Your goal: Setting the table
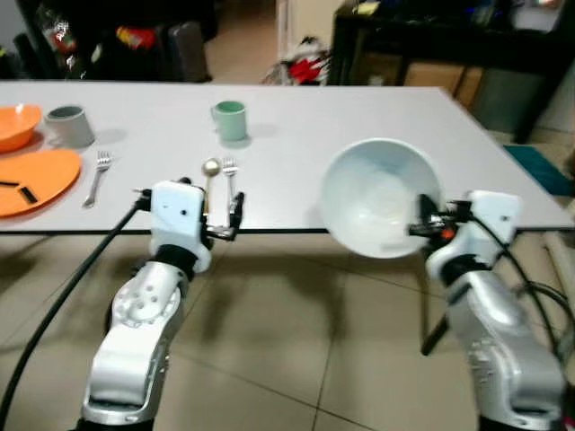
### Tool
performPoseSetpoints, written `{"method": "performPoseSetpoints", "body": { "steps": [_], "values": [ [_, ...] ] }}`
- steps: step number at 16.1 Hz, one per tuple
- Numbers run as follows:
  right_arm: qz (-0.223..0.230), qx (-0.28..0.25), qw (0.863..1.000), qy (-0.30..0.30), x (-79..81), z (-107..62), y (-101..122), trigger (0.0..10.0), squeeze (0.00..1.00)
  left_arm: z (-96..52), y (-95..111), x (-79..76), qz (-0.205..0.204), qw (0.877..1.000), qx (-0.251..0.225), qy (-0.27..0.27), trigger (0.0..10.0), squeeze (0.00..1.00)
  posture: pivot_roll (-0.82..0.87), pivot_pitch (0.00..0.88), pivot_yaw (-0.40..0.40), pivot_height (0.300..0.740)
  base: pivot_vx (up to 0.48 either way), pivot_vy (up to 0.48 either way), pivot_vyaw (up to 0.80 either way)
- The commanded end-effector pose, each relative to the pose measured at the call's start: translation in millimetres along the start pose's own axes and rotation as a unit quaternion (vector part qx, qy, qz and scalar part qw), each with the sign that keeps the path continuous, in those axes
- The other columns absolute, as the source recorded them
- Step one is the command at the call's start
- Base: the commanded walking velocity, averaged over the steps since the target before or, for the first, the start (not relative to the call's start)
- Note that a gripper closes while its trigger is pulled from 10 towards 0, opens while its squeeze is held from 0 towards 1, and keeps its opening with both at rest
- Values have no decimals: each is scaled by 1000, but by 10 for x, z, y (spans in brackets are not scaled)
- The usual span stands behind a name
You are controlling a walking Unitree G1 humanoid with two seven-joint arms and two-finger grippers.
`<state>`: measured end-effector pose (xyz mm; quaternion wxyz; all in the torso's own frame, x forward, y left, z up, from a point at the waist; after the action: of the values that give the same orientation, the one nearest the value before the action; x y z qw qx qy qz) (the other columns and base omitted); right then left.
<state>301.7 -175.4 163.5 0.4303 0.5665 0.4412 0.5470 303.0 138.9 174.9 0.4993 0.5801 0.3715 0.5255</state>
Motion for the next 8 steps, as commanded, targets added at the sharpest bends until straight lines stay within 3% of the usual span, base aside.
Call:
{"method": "performPoseSetpoints", "body": {
  "steps": [1,3,6,8],
  "values": [
    [8,-13,1000,27,145,33,85,10000,0,-4,0,45,3,1000,3,6,10000,0,-68,0,-23,740,352,0,0],
    [7,-6,1000,30,164,41,64,10000,0,-12,-1,36,1,1000,2,3,10000,0,-66,0,-25,740,360,0,0],
    [8,0,999,33,172,42,42,10000,0,-16,0,28,0,1000,0,0,10000,0,-67,0,-26,740,361,0,-673],
    [4,1,999,37,186,45,32,10000,0,-18,-1,24,1,1000,-1,-2,10000,0,-65,0,-25,740,364,0,0]
  ]
}}
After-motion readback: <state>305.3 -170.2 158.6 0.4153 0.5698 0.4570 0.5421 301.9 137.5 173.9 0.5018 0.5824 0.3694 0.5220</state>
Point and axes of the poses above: a point about 5 cm out from each wrist's last joint towards the gripper, its own z axis pointing out of the wrist towards the gripper, its own y axis along the axis of the wrist's last joint, x = y × z, the point moved 4 cm from there along z, pointing out of the wrist towards the gripper, and after that the axes turned 6 degrees about z, right-handed, at the moved point
